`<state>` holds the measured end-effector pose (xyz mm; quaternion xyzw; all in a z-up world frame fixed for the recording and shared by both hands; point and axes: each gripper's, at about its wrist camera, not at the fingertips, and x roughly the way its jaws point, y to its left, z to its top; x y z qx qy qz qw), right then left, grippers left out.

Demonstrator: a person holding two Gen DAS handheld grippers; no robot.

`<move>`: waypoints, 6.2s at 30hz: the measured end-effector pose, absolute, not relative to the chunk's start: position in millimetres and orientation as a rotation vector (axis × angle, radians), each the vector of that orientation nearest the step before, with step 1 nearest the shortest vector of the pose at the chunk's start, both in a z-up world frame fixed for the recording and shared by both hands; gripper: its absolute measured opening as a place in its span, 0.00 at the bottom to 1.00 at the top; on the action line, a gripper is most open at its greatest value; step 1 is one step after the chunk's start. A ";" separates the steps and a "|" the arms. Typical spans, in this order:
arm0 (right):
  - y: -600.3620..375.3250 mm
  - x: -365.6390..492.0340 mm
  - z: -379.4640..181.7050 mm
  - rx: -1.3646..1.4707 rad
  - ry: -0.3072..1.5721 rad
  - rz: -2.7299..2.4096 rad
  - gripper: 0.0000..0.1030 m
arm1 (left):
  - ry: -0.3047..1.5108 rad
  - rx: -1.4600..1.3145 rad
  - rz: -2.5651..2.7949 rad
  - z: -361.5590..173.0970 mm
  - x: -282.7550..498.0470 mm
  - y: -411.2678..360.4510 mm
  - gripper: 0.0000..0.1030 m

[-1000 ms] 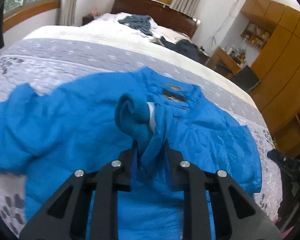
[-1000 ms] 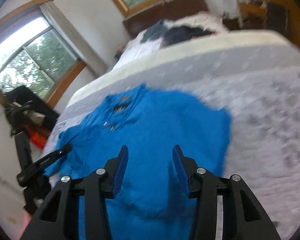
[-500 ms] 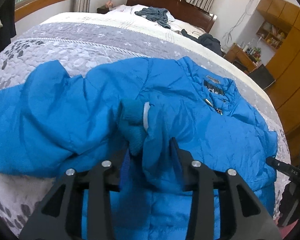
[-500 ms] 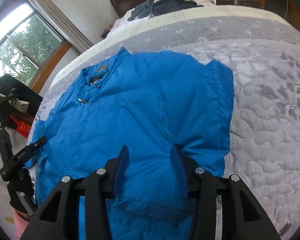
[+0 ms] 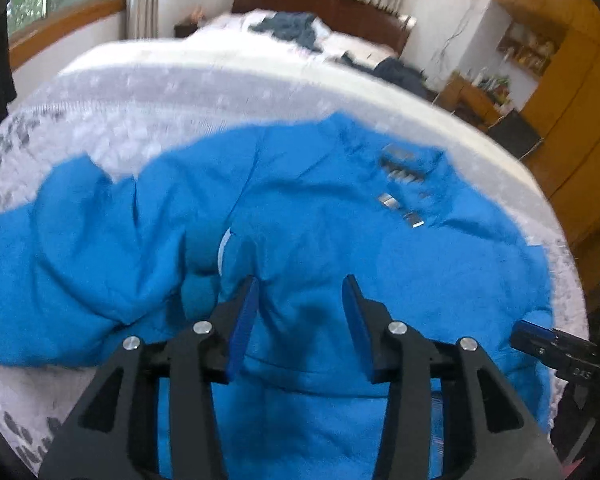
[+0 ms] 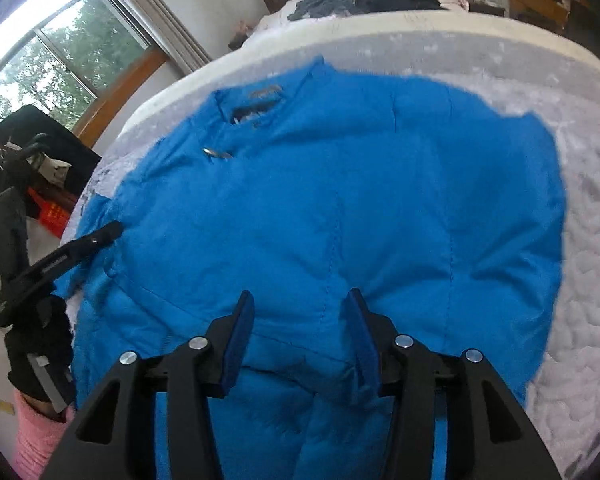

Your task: Fold large clothes

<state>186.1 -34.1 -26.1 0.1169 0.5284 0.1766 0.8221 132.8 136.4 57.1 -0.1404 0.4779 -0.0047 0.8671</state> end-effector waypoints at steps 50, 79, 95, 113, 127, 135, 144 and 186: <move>74.9 149.3 -17.8 0.012 1.080 0.513 0.60 | 0.691 -0.862 0.555 44.5 -58.2 502.1 0.16; -28.7 131.1 13.2 0.107 0.974 0.339 0.60 | 0.606 -0.308 0.005 165.0 50.5 192.0 0.03; -53.1 138.0 7.7 0.166 0.979 0.308 0.60 | 0.775 -0.193 -0.171 86.0 107.4 69.8 0.04; -26.6 143.8 17.1 0.196 1.014 0.411 0.60 | 0.839 -0.315 -0.513 86.2 38.4 128.1 0.60; 118.3 220.3 -10.8 0.283 1.259 0.604 0.65 | 0.673 -0.441 -0.149 87.4 39.4 235.3 0.61; 88.3 213.4 6.2 0.317 1.204 0.598 0.16 | 0.659 -0.424 -0.160 100.5 40.1 240.1 0.61; 1.4 207.8 12.5 0.395 1.164 0.461 0.16 | 0.775 -0.385 -0.282 87.5 83.5 182.9 0.61; -23.4 199.6 47.1 0.146 1.043 0.226 0.26 | 0.881 -0.347 -0.200 33.3 110.2 182.7 0.64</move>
